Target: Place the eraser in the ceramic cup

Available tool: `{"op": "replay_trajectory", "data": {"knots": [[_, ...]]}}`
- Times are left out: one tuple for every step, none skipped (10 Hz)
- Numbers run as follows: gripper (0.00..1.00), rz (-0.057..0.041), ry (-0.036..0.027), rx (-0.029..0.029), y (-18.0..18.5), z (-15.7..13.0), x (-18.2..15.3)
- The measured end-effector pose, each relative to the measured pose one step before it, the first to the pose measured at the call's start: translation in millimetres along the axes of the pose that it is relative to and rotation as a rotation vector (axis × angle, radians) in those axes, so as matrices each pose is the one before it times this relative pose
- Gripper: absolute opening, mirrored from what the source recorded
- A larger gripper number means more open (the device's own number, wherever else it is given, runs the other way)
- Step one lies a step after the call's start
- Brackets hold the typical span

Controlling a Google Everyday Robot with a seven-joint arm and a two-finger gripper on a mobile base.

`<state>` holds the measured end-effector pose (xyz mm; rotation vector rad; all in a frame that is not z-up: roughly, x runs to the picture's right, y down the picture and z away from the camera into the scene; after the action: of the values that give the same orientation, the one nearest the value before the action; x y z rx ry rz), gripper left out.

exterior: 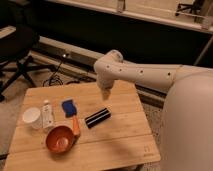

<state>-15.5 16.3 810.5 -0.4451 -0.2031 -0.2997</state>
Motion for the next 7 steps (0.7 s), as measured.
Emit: {"op": "replay_trajectory", "data": {"knots": [[0.65, 0.00389, 0.00669, -0.03349, 12.33, 7.38, 4.79], [0.65, 0.00504, 0.00248, -0.02207, 7.83, 4.96, 2.67], [0.65, 0.00549, 0.00221, -0.02038, 7.0, 4.57, 2.52], [0.65, 0.00495, -0.00287, -0.01984, 7.0, 4.56, 0.34], [0.65, -0.00645, -0.01495, -0.01618, 4.33, 4.01, -9.78], [0.65, -0.01389, -0.01739, -0.0088, 1.22, 2.47, -13.86], [0.65, -0.01371, -0.02006, -0.00848, 0.74, 3.37, -15.62]]}}
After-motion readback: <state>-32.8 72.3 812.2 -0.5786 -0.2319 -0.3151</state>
